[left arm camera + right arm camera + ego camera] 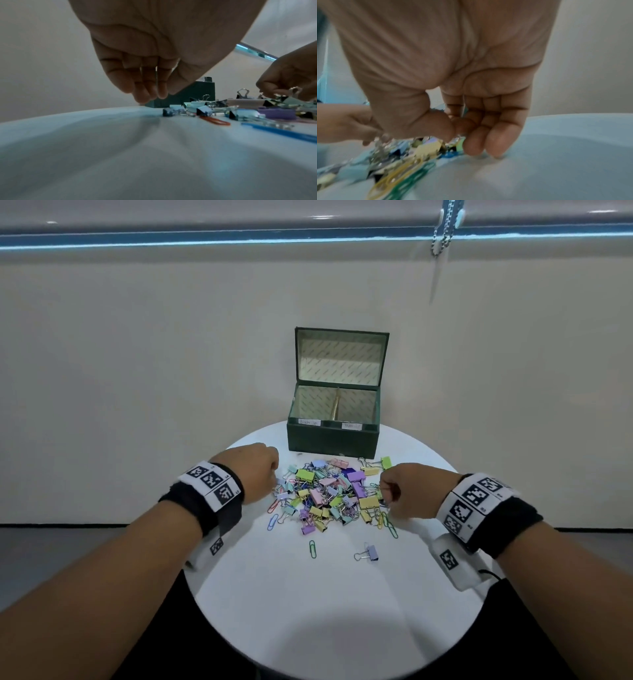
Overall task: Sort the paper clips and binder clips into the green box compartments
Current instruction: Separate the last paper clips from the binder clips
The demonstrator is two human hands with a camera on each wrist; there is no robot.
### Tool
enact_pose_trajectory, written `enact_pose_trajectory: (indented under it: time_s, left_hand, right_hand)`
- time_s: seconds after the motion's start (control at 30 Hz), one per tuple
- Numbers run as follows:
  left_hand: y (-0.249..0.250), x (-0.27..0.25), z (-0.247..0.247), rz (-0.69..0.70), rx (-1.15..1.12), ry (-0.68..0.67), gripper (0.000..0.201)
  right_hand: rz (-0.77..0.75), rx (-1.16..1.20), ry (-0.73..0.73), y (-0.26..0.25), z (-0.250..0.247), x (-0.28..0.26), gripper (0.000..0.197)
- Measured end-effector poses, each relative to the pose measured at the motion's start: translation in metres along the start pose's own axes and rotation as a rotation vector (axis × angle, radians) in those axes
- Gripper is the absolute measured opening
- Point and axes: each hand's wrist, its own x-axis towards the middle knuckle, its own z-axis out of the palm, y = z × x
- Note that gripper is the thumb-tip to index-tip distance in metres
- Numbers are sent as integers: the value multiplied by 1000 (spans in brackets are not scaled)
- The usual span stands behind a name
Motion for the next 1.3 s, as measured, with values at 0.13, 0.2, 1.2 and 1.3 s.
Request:
enact_pose_trajectory:
  time_s: [0.13, 0.2, 1.2, 1.3]
  left_hand:
    - [0, -2, 2, -7, -72, 10, 13]
    - [3, -7, 2, -8, -94, 15, 19]
    - [-1, -18, 7, -68, -191, 84, 9]
    - [0, -22, 8, -62, -137, 46, 17]
  right_hand:
    - [-36, 135, 138, 9, -10, -2, 18]
    - [-32, 149, 181, 10, -11, -2, 19]
    - [-143, -197, 111, 13, -1, 34, 13]
    - [-127, -179, 133, 11, -3, 31, 13]
